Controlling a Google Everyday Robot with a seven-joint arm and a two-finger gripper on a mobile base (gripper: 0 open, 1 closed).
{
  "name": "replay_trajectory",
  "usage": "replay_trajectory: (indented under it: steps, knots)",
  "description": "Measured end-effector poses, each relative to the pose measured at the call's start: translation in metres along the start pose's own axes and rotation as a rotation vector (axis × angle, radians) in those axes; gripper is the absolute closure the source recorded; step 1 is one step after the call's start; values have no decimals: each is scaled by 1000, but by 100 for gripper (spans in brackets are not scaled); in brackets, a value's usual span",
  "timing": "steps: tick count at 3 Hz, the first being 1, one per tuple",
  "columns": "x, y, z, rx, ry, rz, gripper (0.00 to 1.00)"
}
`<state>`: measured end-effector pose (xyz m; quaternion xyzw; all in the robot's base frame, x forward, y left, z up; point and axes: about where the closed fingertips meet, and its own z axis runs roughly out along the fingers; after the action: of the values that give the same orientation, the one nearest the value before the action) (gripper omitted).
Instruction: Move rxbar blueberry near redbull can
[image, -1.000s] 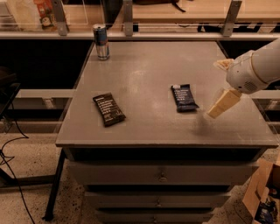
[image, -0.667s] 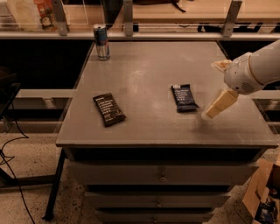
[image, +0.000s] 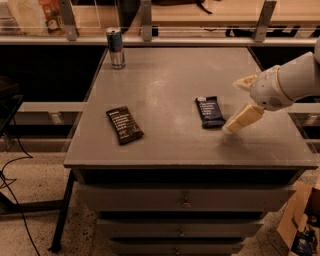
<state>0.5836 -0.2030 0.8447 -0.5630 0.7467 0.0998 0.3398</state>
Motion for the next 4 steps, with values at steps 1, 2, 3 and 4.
replay_trajectory:
  steps: [1, 2, 3, 4]
  knots:
    - [5, 2, 9, -11, -6, 27, 18]
    - [5, 4, 14, -20, -8, 28, 20]
    - [5, 9, 19, -38, -9, 33, 37]
    - [3, 11, 22, -53, -13, 28, 61]
